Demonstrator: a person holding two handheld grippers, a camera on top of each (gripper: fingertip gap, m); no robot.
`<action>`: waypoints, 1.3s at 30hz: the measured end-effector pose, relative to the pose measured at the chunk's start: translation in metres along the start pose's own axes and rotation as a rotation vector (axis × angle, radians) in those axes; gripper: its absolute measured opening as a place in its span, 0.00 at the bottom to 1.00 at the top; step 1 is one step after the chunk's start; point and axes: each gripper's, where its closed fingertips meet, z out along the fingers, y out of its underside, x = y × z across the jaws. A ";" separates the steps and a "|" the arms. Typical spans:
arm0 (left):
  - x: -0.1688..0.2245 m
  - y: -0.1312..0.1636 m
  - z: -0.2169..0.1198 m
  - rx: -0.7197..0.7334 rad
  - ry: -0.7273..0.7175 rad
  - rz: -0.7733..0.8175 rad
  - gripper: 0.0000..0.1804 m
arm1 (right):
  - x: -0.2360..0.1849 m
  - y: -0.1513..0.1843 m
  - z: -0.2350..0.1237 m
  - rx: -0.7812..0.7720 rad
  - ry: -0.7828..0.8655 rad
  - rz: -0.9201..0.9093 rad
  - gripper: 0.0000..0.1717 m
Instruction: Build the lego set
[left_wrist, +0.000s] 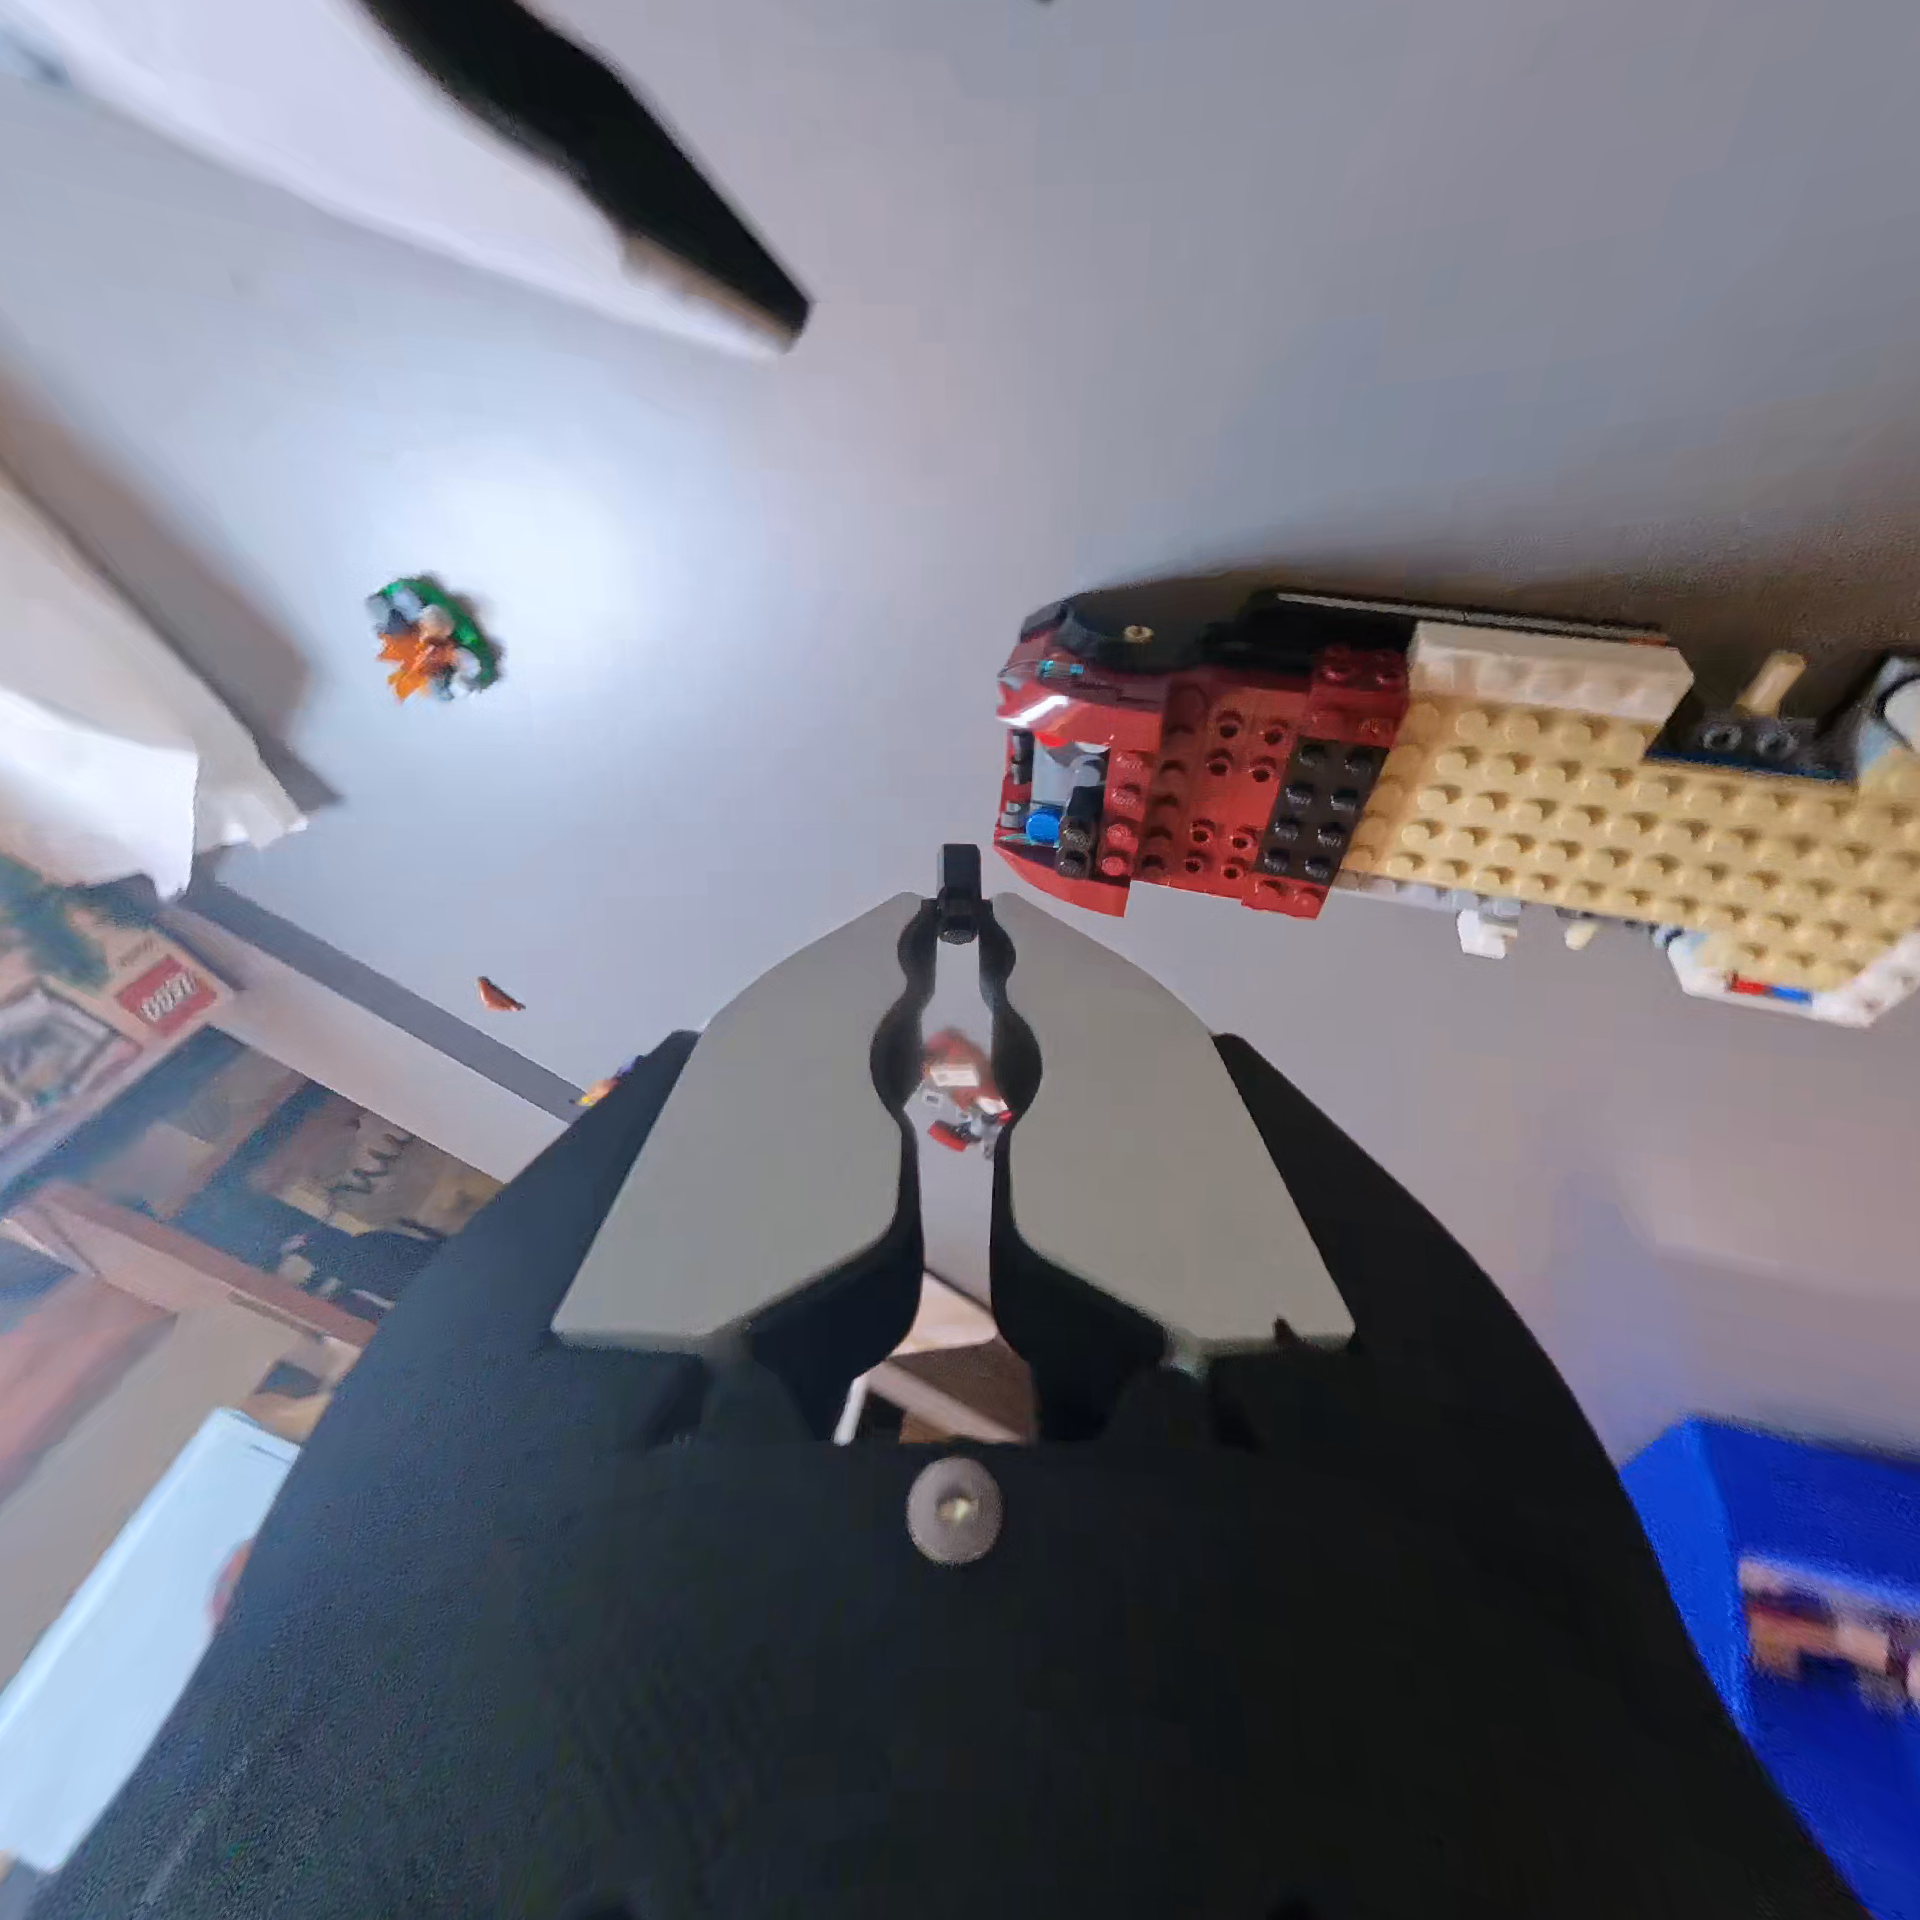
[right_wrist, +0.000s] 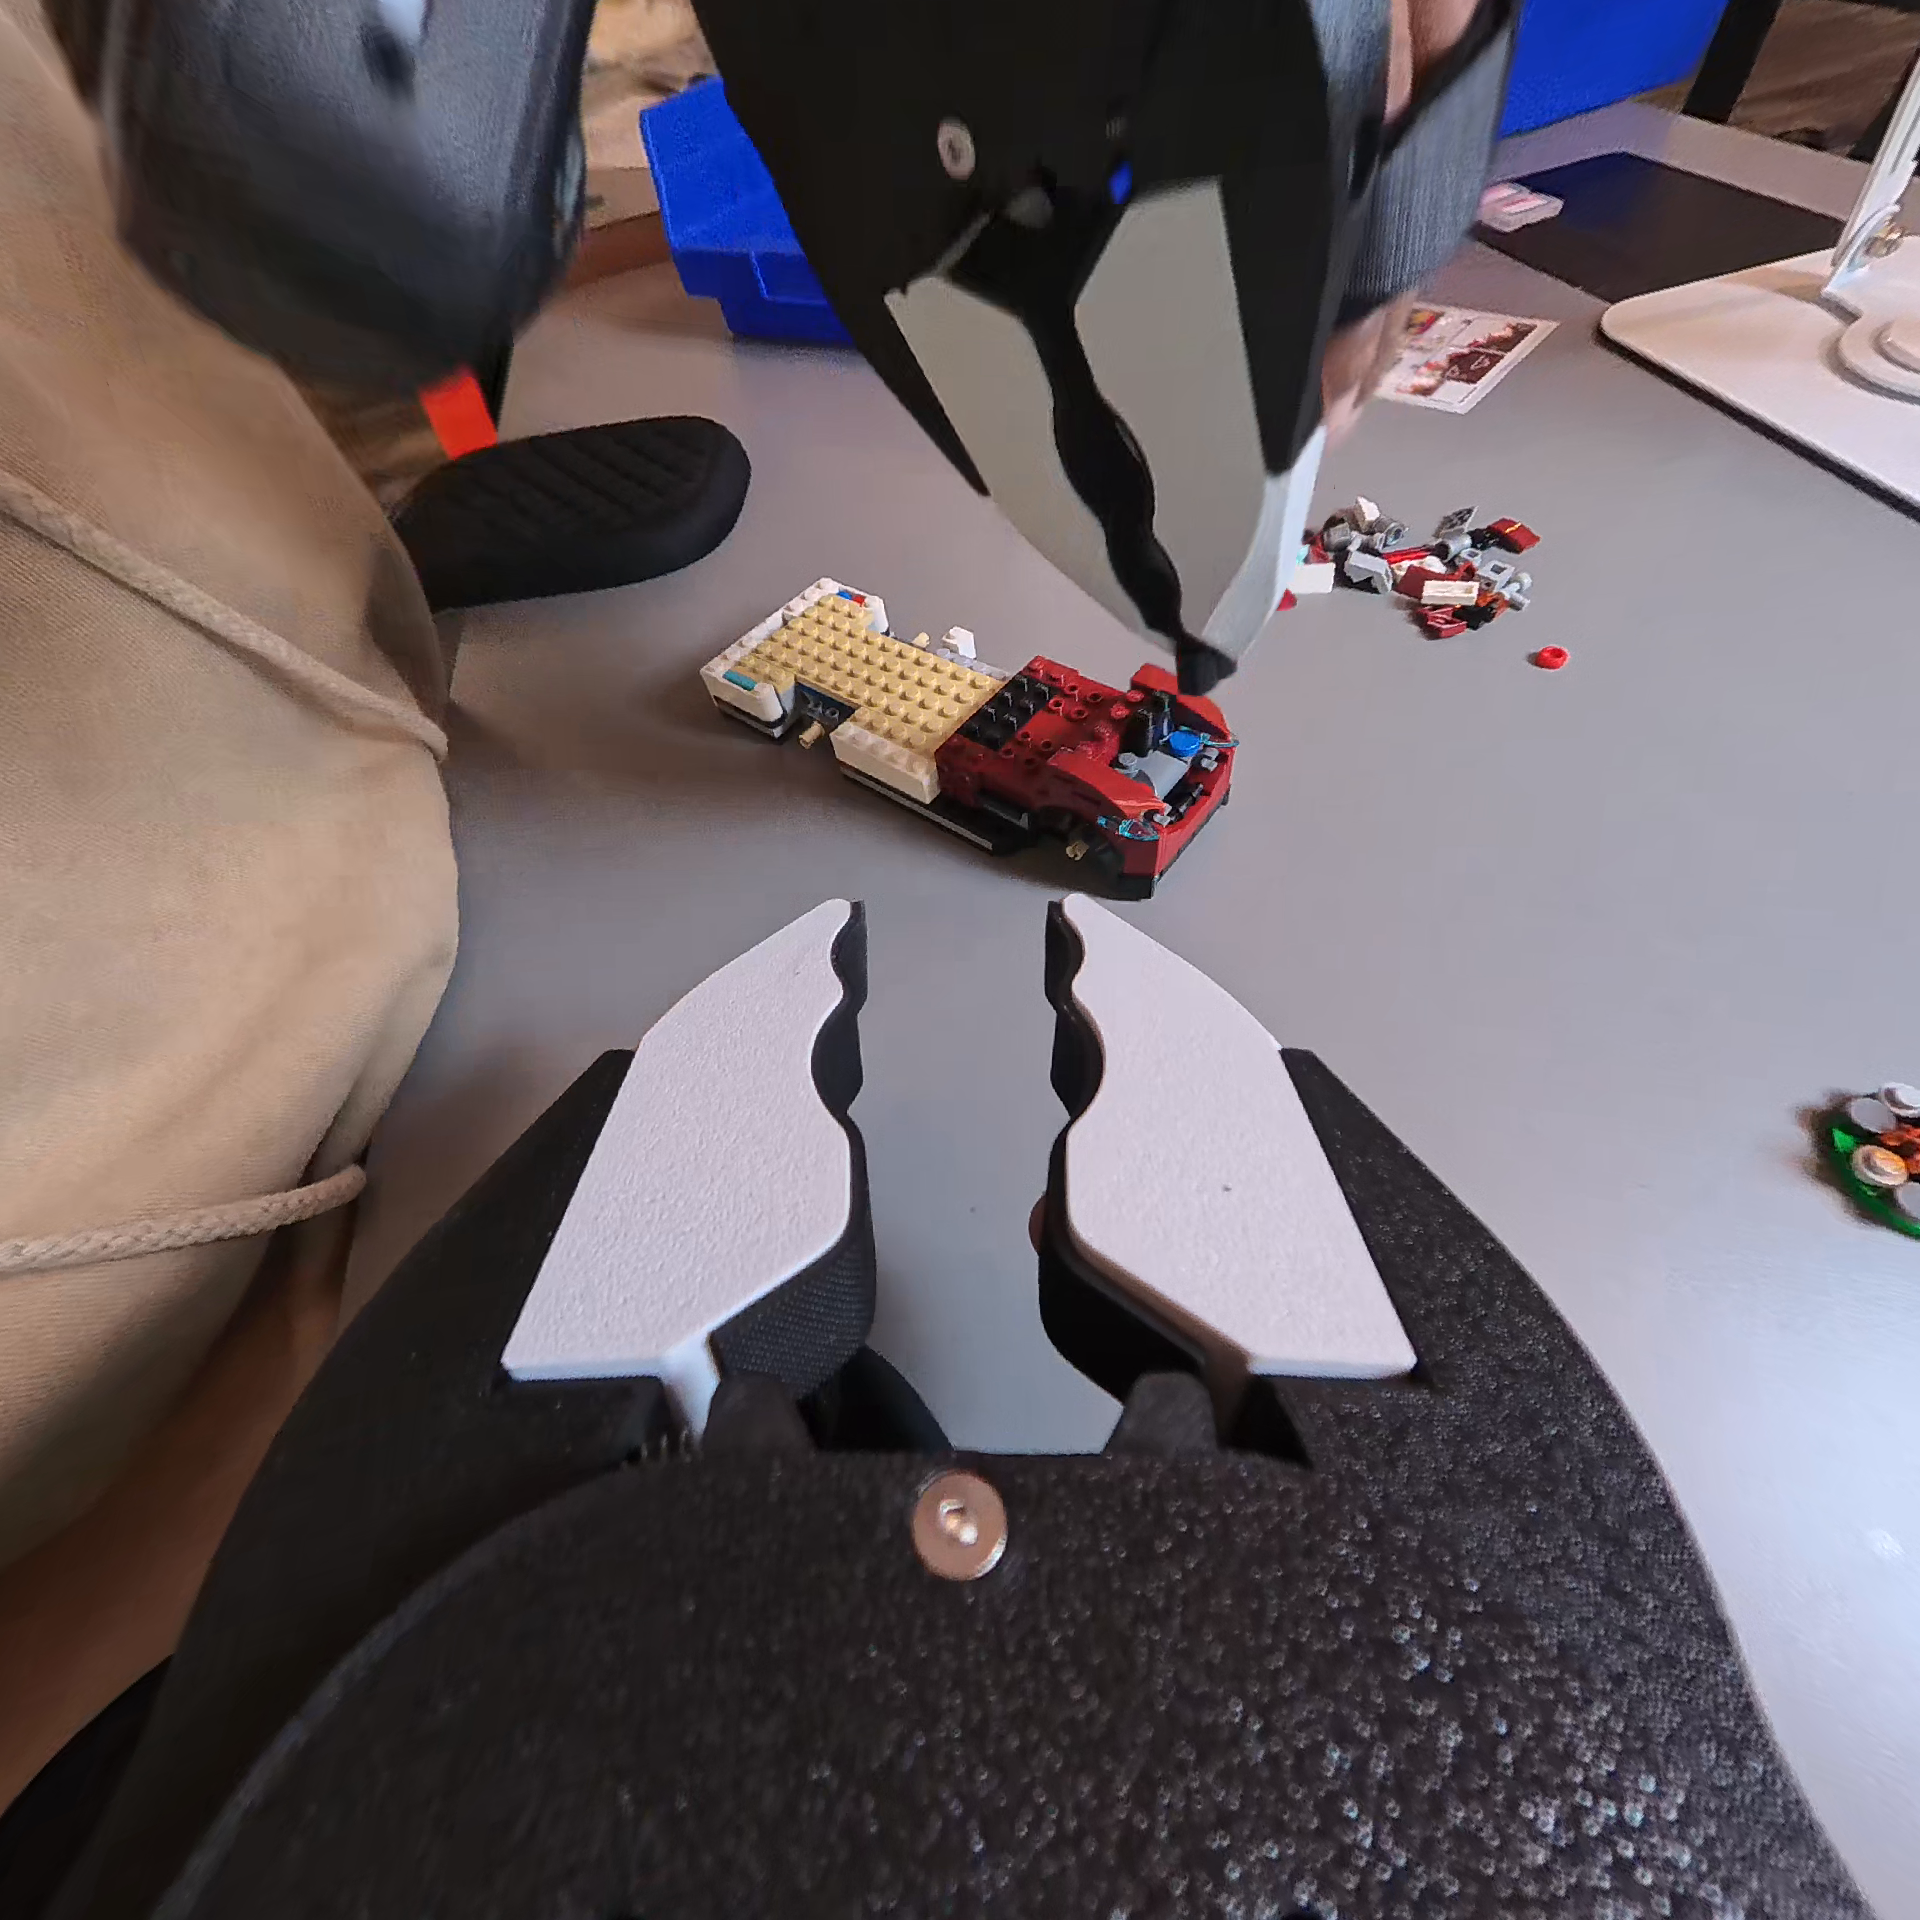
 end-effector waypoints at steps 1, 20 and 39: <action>-0.001 0.001 -0.003 0.055 -0.037 -0.063 0.04 | 0.002 -0.001 0.000 0.007 0.010 -0.001 0.19; 0.030 -0.012 -0.041 0.701 -0.228 -0.614 0.04 | 0.008 -0.054 0.069 -0.092 0.217 -0.361 0.04; 0.157 -0.010 0.000 0.761 0.172 -1.022 0.20 | 0.036 -0.032 0.054 0.031 0.294 0.004 0.05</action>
